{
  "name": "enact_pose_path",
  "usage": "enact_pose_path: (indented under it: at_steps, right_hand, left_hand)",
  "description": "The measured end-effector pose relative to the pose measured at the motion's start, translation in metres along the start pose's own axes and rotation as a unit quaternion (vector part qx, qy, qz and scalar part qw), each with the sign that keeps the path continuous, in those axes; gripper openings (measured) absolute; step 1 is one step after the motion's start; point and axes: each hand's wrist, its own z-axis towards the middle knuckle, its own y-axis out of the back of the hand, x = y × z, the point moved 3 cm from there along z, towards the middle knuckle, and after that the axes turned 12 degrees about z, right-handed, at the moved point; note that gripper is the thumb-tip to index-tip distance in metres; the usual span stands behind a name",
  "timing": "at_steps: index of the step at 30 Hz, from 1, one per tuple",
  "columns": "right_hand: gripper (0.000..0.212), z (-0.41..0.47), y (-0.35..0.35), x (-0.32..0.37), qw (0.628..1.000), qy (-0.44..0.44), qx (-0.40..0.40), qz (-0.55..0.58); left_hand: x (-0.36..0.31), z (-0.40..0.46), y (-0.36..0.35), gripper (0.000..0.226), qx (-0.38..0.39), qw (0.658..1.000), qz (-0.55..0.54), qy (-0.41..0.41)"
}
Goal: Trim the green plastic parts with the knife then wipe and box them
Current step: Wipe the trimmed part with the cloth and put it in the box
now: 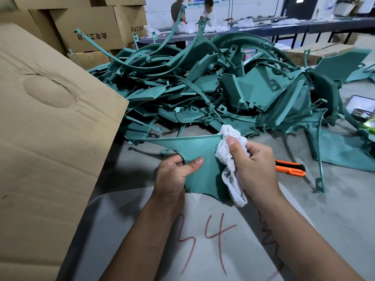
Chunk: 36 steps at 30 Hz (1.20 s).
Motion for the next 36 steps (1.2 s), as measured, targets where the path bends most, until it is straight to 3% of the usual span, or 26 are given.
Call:
enact_pose_path:
  at_steps: [10,14,17,19,21,24,27,36]
  right_hand:
    - [0.057,0.0,-0.003,-0.002,0.997,-0.024,-0.04,0.068]
    - [0.049,-0.002,0.001,-0.008,0.959,-0.106,-0.149,0.216]
    - [0.048,0.002,0.015,-0.007,0.946,-0.096,-0.226,0.213]
    - [0.048,0.005,0.018,-0.003,0.974,-0.07,-0.182,0.114]
    - [0.043,0.004,0.007,0.0,0.996,-0.057,-0.058,0.047]
    - [0.017,-0.001,-0.007,0.002,0.998,-0.02,0.056,-0.032]
    - [0.03,0.0,-0.003,0.003,0.995,0.028,0.058,-0.076]
    - [0.048,-0.002,-0.006,-0.003,0.994,-0.015,0.063,-0.087]
  left_hand:
    - [0.001,0.001,-0.002,0.032,-0.013,1.0,-0.024,0.011]
    - [0.001,0.002,-0.002,0.033,-0.026,1.0,0.005,0.0]
    - [-0.001,0.003,-0.002,0.03,-0.027,0.999,0.015,-0.013]
    - [-0.001,0.003,-0.001,0.028,-0.027,0.999,0.02,-0.014]
    - [-0.001,0.004,0.001,0.028,-0.023,0.999,0.029,-0.017]
    - [-0.002,0.004,0.007,0.033,-0.03,0.999,0.029,-0.015]
    - [-0.002,0.001,0.003,0.037,-0.021,1.0,-0.006,-0.001]
    - [-0.003,0.003,0.008,0.03,-0.068,0.995,-0.07,-0.021]
